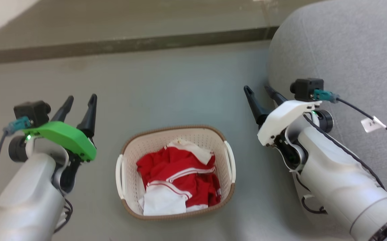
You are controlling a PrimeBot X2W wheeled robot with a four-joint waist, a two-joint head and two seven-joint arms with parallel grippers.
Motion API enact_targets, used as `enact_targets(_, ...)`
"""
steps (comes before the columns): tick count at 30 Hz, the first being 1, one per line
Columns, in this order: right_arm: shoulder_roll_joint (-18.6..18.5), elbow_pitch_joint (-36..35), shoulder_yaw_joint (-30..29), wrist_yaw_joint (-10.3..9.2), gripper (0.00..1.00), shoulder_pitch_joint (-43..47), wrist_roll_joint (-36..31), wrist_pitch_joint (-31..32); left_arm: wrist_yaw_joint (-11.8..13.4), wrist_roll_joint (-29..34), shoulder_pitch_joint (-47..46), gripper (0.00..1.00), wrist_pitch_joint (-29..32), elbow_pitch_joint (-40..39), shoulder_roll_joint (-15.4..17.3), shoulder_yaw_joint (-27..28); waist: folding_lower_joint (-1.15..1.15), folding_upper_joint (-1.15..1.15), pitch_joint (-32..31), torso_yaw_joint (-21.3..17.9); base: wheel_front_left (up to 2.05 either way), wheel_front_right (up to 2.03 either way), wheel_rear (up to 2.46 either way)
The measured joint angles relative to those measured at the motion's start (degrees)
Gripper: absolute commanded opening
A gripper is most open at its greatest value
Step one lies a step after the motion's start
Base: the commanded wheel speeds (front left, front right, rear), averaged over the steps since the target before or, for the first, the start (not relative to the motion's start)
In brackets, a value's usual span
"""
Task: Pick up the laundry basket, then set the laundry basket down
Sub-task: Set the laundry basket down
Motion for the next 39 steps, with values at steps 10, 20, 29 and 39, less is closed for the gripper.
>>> enact_targets(10, -2.52, -8.82, -7.33, -3.01, 1.00, 7.67, -5.93, -0.08, 2.01, 4.57, 8.36, 1.00, 0.00, -5.49, -0.92, 5.15, 0.00, 0.00, -8.01, 0.08, 0.00, 0.00, 0.00)
enact_targets(20, -4.85, -18.04, -13.58, -6.04, 1.00, 14.01, -11.93, -0.15, 4.10, 9.54, 13.95, 1.00, 0.00, -13.46, -1.40, 10.70, 0.00, 0.00, -11.95, 0.46, 0.00, 0.00, 0.00)
enact_targets(29, -6.04, -23.64, -16.49, -6.53, 1.00, 18.68, -16.19, -0.16, 5.35, 13.61, 18.37, 1.00, -0.10, -19.92, -2.29, 15.63, 0.00, 0.00, -12.39, 0.79, 0.00, 0.00, 0.00)
enact_targets(39, -5.50, -27.09, -18.12, -6.98, 1.00, 22.84, -18.19, -0.16, 5.31, 15.71, 22.91, 1.00, -0.15, -23.97, -4.16, 18.60, 0.00, 0.00, -12.10, 1.02, 0.00, 0.00, 0.00)
